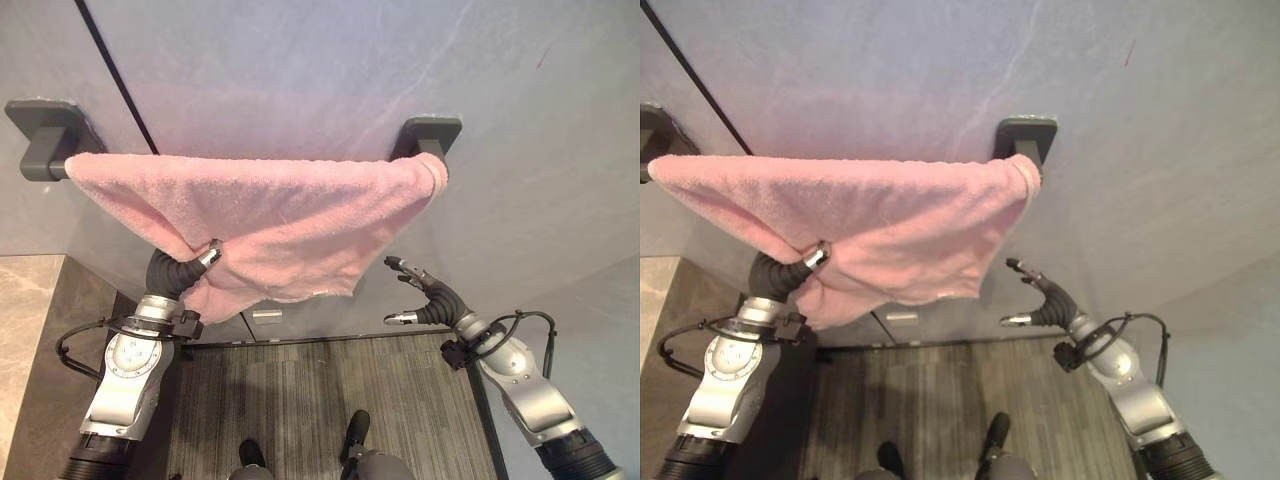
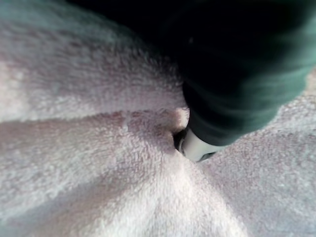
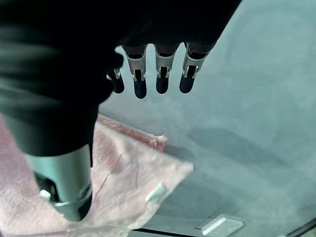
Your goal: Put brush and paste in cup on sink, flatten towel.
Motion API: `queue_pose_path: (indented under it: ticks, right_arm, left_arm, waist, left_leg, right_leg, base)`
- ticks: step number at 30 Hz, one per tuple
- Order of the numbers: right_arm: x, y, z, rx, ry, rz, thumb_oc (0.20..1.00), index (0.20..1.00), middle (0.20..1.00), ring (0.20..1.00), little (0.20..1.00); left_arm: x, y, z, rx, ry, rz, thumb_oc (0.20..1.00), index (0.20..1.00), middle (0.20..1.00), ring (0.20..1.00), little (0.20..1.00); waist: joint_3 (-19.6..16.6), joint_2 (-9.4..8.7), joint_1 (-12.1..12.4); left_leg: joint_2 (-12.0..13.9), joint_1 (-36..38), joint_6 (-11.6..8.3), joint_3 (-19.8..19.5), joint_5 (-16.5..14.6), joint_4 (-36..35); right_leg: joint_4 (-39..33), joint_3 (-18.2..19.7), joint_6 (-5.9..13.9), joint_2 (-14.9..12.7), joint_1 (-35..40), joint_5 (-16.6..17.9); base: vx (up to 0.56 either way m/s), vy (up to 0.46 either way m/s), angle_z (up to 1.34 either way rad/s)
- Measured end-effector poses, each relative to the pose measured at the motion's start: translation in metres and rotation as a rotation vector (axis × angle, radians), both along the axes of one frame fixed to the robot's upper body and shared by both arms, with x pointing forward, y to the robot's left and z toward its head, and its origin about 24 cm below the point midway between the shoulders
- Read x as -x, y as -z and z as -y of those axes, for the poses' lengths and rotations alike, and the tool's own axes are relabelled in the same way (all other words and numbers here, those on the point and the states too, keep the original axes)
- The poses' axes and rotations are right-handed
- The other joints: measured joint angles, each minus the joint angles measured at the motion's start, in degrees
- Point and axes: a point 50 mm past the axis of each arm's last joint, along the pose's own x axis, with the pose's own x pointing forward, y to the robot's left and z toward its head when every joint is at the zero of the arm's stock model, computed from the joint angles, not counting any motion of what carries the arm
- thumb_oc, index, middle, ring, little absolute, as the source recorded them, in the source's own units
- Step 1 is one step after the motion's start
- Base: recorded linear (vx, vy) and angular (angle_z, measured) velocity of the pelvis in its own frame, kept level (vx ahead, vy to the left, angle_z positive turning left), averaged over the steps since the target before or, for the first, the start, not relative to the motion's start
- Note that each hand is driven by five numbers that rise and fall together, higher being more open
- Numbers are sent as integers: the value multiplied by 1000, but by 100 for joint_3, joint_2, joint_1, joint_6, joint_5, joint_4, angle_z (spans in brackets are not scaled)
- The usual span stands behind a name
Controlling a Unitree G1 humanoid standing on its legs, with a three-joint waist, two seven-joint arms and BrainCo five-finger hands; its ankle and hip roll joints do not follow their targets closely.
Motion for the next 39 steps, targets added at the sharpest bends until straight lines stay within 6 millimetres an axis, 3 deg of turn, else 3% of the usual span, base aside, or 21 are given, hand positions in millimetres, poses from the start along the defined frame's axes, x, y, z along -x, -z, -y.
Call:
queue_pose_path:
  ticks: [4, 10, 11, 12, 13, 20, 27, 34, 35, 36, 37, 38, 39]
  right_arm:
    - [-12, -7, -2, -16, 21, 38, 1000, 1000, 1000, 1000, 1000]
    - [-47, -25, -39, -82, -35, 103, 1000, 1000, 1000, 1000, 1000]
    - [-48, -28, -48, -93, -70, 106, 846, 846, 846, 846, 846]
    - [-49, -32, -56, -103, -104, 110, 332, 332, 332, 332, 332]
    - [-50, -35, -61, -115, -124, 113, 200, 200, 200, 200, 200]
    - [-42, -48, -85, -209, -260, 111, 200, 200, 200, 200, 200]
    - [-20, -83, -102, -215, -420, 243, 200, 200, 200, 200, 200]
    - [-17, -85, -105, -182, -447, 263, 200, 200, 200, 200, 200]
    - [-16, -84, -105, -168, -447, 267, 200, 200, 200, 200, 200]
    - [-17, -84, -105, -154, -442, 274, 200, 200, 200, 200, 200]
    - [-17, -83, -105, -148, -437, 275, 200, 200, 200, 200, 200]
    - [-17, -83, -105, -148, -436, 273, 266, 266, 266, 266, 266]
    - [-19, -80, -105, -140, -426, 269, 567, 567, 567, 567, 567]
  left_arm:
    - [-1, 0, 1, 4, 3, -2, 200, 200, 200, 200, 200]
    - [-7, 3, 8, 15, 26, -14, 200, 200, 200, 200, 200]
    - [-8, 3, 8, 15, 27, -15, 200, 200, 200, 200, 200]
    - [-9, 3, 9, 15, 28, -16, 200, 200, 200, 200, 200]
    - [-10, 3, 9, 14, 29, -15, 200, 200, 200, 200, 200]
    - [-9, 6, 8, 14, 23, -32, 200, 200, 200, 200, 200]
    - [1, 12, -6, 20, -38, -48, 200, 200, 200, 200, 200]
    - [5, 14, -6, 12, -42, -54, 200, 200, 200, 200, 200]
    - [5, 14, -6, 12, -43, -54, 244, 244, 244, 244, 244]
    - [5, 14, -6, 13, -44, -54, 382, 382, 382, 382, 382]
    - [5, 14, -6, 13, -45, -54, 576, 576, 576, 576, 576]
    - [5, 14, -6, 13, -45, -55, 664, 664, 664, 664, 664]
    - [4, 17, -7, 15, -52, -66, 1000, 1000, 1000, 1000, 1000]
  waist:
    - [-2, -3, 2]
    - [0, 1, 62]
    - [0, 2, 68]
    - [1, 3, 78]
    - [1, 4, 97]
    - [-29, 70, 234]
    - [-77, 155, 238]
    - [-78, 153, 253]
    - [-78, 153, 252]
    - [-78, 152, 250]
    - [-79, 152, 246]
    - [-79, 152, 245]
    - [-82, 148, 238]
  left_leg:
    - [-19, 11, 13, 5, -9, 1]
    - [-21, 3, 25, 15, -6, 62]
    - [-22, 11, 26, 14, -6, 59]
    - [-24, 2, 26, 10, -6, 72]
    - [-27, 0, 26, 10, -5, 81]
    - [-52, 6, 36, -18, 2, 87]
    - [-45, 27, 38, -61, 4, 91]
    - [-54, 23, 58, -76, 19, 93]
    - [-53, 23, 58, -75, 19, 93]
    - [-54, 23, 59, -75, 20, 94]
    - [-54, 23, 59, -75, 20, 93]
    - [-55, 23, 59, -75, 20, 94]
    - [-55, 26, 59, -74, 20, 93]
  right_leg:
    - [0, 24, 1, -18, 3, 19]
    - [-1, 34, -23, -38, 5, 50]
    - [-1, 34, -24, -40, 12, 50]
    - [-1, 31, -26, -45, 12, 53]
    - [-1, 32, -32, -50, 10, 58]
    - [-1, -23, -46, -89, 41, 72]
    - [-1, -61, -47, -87, 92, 71]
    - [-1, -66, -43, -97, 99, 84]
    - [-1, -65, -43, -95, 99, 84]
    - [-1, -65, -44, -96, 98, 85]
    - [-1, -65, -43, -96, 98, 86]
    - [-1, -65, -43, -96, 98, 86]
    - [0, -63, -44, -96, 98, 86]
  base:
    - [14, 19, -2]
    - [25, 11, -1]
    - [0, 0, 0]
    - [0, 0, 0]
    - [0, 0, 0]
    - [-23, -8, 2]
    - [-9, -3, 3]
    - [-22, 0, 1]
    - [-31, -3, 0]
    - [-33, 0, 0]
    - [0, 0, 0]
    - [0, 0, 0]
    - [0, 0, 0]
